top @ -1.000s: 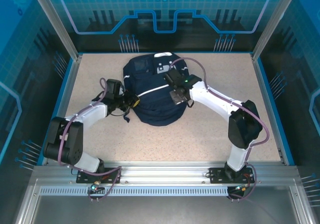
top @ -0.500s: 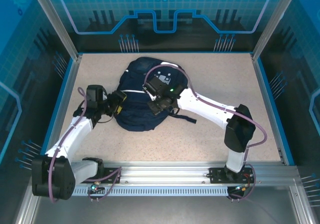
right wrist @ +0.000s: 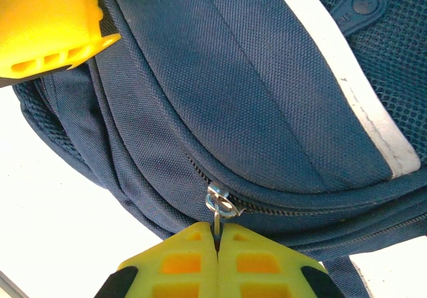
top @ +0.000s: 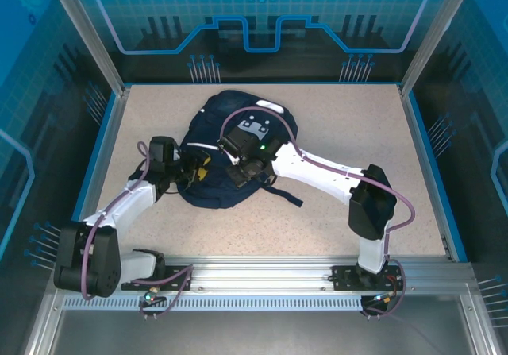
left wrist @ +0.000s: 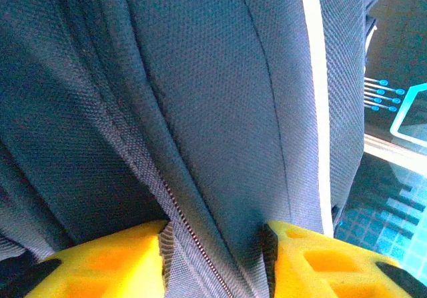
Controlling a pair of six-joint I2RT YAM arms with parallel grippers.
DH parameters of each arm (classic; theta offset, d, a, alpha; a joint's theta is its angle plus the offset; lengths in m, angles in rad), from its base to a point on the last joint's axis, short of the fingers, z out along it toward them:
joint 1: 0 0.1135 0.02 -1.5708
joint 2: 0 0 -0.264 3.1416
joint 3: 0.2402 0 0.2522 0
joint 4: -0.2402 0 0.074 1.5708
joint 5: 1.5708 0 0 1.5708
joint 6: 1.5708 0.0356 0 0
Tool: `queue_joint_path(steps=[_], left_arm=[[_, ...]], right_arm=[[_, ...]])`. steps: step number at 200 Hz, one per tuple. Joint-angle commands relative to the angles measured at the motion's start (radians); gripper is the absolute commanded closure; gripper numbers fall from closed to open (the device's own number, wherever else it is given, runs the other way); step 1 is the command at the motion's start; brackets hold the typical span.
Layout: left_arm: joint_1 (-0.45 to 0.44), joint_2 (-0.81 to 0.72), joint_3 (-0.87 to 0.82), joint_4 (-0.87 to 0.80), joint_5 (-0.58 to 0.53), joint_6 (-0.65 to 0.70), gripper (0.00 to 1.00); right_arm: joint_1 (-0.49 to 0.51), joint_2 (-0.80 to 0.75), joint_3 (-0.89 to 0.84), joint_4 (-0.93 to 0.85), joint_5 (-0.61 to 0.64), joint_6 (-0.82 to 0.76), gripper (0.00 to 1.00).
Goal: Pack the student bag
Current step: Zip the student bag at the center of the table, then reset both arms
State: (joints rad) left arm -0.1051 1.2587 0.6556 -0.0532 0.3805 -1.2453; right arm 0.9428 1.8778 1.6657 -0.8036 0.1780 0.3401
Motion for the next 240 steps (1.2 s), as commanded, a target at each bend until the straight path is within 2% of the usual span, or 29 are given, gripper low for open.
queue_joint_path(steps=[1,38,82,109,142,153,162,167,174,187,202,224,231,240], left_arm=[[-0.015,0.037,0.035,0.043,0.007,0.000,0.71],[-0.012,0.038,0.045,-0.052,-0.058,0.080,1.00],[0.002,0.030,0.039,-0.100,-0.052,0.146,1.00],[0.004,0.036,0.051,-0.120,-0.036,0.187,1.00],[0.003,0.045,0.082,-0.139,-0.003,0.232,1.00],[0.004,0.038,0.103,-0.170,0.002,0.255,0.87],[0.004,0.027,0.130,-0.210,-0.007,0.277,0.65],[0.004,0.018,0.142,-0.231,-0.013,0.292,0.55],[0.005,0.002,0.165,-0.269,-0.031,0.316,0.46],[0.011,-0.027,0.209,-0.347,-0.077,0.367,0.35],[0.021,-0.063,0.258,-0.435,-0.170,0.437,0.24],[0.030,-0.120,0.303,-0.524,-0.374,0.543,0.04],[0.031,-0.138,0.304,-0.530,-0.441,0.577,0.01],[0.033,-0.165,0.293,-0.519,-0.532,0.617,0.01]], right_arm=[[0.028,-0.005,0.037,-0.002,0.003,0.004,1.00],[-0.013,-0.057,-0.040,-0.025,0.143,-0.009,1.00],[-0.152,-0.136,-0.175,0.009,0.178,-0.079,1.00],[-0.212,-0.087,-0.118,-0.008,0.205,-0.081,1.00],[-0.225,-0.016,-0.002,-0.052,0.208,-0.031,1.00],[-0.229,-0.024,0.007,-0.061,0.198,-0.013,0.96],[-0.241,-0.046,0.013,-0.076,0.160,0.008,0.89],[-0.247,-0.065,0.009,-0.078,0.141,0.024,0.83],[-0.255,-0.100,-0.012,-0.066,0.120,0.036,0.72],[-0.266,-0.190,-0.076,-0.018,0.107,0.045,0.50],[-0.290,-0.291,-0.151,0.030,0.140,0.047,0.34],[-0.341,-0.406,-0.249,0.078,0.314,0.035,0.05],[-0.364,-0.435,-0.279,0.095,0.359,0.024,0.01],[-0.398,-0.473,-0.315,0.115,0.399,0.006,0.00]])
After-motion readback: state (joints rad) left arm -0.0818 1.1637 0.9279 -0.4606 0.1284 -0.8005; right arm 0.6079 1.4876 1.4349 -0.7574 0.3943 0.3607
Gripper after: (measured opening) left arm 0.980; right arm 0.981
